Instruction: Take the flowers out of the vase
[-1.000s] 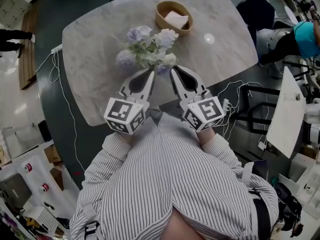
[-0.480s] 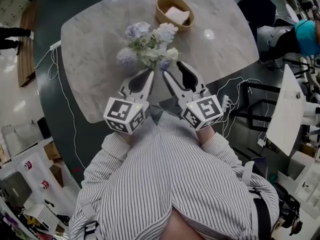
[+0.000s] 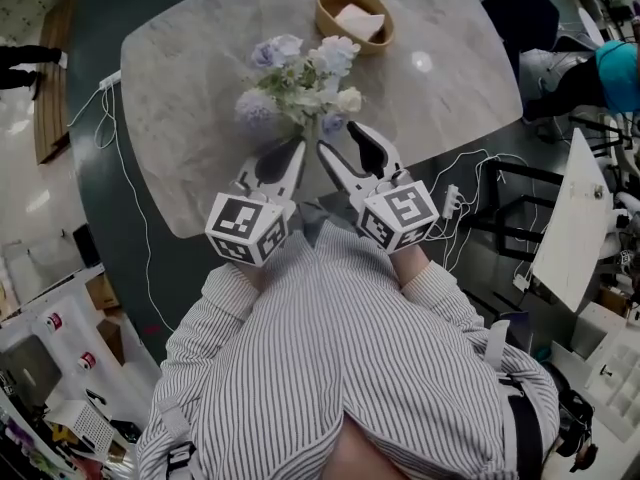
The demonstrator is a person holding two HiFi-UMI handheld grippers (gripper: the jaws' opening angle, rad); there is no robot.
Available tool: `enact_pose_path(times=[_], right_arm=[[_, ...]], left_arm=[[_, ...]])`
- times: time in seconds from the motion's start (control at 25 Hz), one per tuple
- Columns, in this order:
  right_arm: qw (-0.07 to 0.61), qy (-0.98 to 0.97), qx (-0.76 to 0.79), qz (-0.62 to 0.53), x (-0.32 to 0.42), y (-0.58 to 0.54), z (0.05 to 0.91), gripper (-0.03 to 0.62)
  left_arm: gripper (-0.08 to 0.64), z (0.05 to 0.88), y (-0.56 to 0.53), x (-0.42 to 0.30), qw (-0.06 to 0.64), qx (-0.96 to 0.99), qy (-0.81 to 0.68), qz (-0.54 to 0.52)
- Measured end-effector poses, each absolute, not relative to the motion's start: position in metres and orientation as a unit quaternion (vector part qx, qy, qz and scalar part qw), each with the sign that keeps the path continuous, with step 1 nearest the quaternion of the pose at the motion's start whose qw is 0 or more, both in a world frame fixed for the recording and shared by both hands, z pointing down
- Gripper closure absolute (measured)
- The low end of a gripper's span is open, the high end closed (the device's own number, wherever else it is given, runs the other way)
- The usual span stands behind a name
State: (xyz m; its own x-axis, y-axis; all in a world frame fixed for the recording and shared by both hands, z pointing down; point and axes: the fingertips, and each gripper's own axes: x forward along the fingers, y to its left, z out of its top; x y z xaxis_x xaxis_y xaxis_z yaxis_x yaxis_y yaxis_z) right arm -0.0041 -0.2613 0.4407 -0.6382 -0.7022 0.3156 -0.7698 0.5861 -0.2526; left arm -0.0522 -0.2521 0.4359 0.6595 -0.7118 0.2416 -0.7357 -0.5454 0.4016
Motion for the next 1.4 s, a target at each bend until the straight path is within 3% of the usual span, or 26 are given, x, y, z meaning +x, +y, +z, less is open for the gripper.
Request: enact_pose_path(times=[1.4], right_arm=[[0.061, -0.875, 0.445, 0.183, -0.01, -0.314, 0.447, 0.356]], left_arm=[[0.545, 0.45, -0.269, -0.063, 0.25, 0.873, -0.417, 0.041]])
